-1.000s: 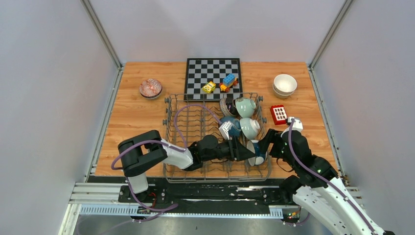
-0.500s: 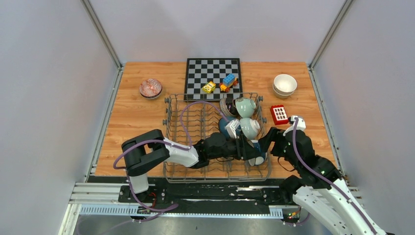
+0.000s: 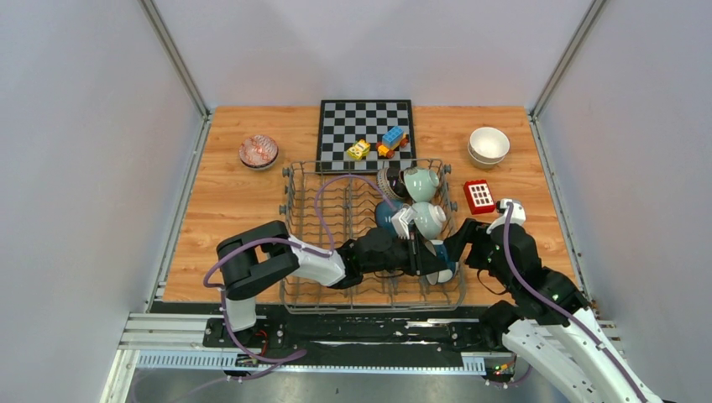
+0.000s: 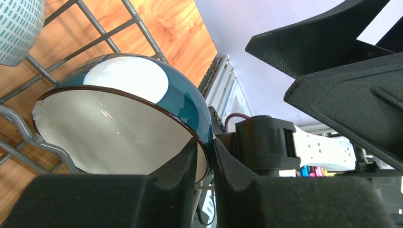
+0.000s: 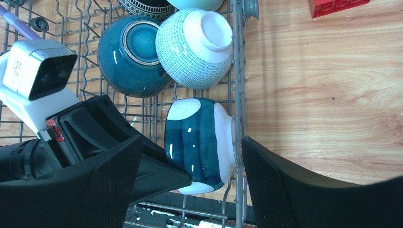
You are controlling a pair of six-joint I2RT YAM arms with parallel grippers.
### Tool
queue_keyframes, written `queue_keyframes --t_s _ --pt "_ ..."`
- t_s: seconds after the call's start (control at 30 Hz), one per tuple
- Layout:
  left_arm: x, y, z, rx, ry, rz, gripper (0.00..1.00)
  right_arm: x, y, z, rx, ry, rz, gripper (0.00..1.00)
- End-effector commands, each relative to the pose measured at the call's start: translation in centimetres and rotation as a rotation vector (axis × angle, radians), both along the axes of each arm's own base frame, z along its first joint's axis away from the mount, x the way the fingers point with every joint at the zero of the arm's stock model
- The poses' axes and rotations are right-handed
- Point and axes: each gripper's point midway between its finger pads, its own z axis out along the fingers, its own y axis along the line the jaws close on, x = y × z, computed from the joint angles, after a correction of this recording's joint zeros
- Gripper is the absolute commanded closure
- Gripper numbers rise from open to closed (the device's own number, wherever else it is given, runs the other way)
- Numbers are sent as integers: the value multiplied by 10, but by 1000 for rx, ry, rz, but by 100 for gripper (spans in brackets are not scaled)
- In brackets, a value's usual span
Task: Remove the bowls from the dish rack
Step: Pick up the bowl from the dish rack.
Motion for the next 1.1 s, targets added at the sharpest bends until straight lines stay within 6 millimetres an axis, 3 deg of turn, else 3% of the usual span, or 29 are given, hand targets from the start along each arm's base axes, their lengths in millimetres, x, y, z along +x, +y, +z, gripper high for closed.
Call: queue_keyframes --t_s 0.0,0.17,1.07 --pt "-5 -8 3 -22 -21 -26 84 -2 -4 7 2 -11 -6 20" --pt "-6 -5 16 -40 -48 -25 100 -2 -5 9 -1 -16 -6 20" --pt "-23 13 78 -235 -104 -63 100 -3 2 44 48 -76 31 20"
